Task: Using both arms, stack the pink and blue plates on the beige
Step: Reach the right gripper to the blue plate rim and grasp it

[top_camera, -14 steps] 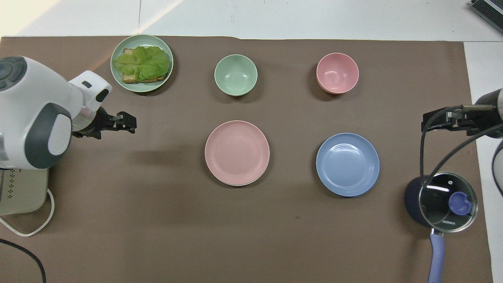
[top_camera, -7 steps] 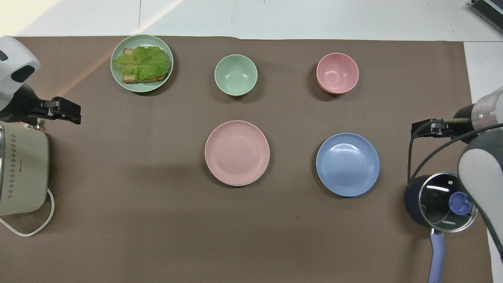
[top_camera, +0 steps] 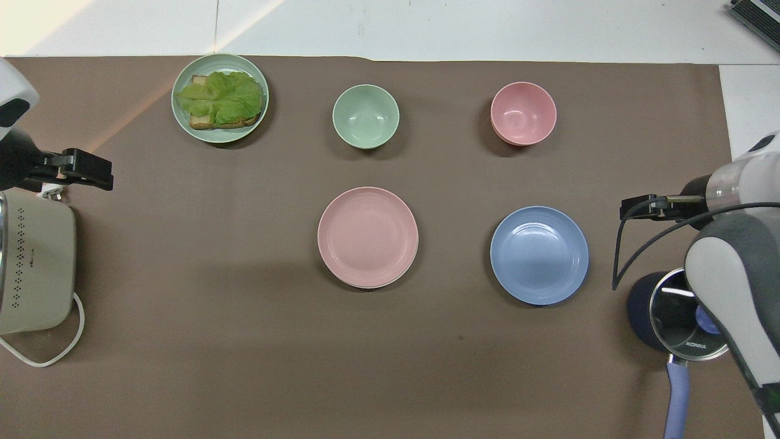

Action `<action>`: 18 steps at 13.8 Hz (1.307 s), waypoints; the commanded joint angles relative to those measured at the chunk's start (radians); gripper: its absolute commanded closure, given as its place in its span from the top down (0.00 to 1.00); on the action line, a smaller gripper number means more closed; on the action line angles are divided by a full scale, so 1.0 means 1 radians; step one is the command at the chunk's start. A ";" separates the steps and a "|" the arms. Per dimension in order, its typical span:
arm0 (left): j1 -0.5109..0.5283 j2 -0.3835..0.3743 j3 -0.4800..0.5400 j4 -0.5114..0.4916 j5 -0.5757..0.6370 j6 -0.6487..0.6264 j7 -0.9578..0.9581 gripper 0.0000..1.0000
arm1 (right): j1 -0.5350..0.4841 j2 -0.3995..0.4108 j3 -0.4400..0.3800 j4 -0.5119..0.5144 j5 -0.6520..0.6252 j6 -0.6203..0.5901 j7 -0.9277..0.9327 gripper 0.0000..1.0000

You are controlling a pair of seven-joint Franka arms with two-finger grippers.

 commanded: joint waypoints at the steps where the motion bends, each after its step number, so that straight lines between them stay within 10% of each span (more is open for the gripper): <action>1: 0.012 -0.013 -0.004 -0.005 0.005 -0.012 0.009 1.00 | -0.005 0.053 0.005 -0.033 0.100 0.076 -0.047 1.00; 10: 0.015 -0.014 -0.002 -0.005 0.005 -0.012 0.007 1.00 | 0.002 0.117 0.005 -0.150 0.200 0.202 -0.142 0.83; 15: 0.013 -0.014 -0.002 -0.005 0.005 -0.012 0.007 1.00 | 0.007 0.115 0.005 -0.154 0.201 0.190 -0.157 0.00; 18: 0.013 -0.014 -0.002 -0.005 0.005 -0.012 0.007 1.00 | 0.005 0.117 0.006 -0.139 0.201 0.164 -0.159 0.00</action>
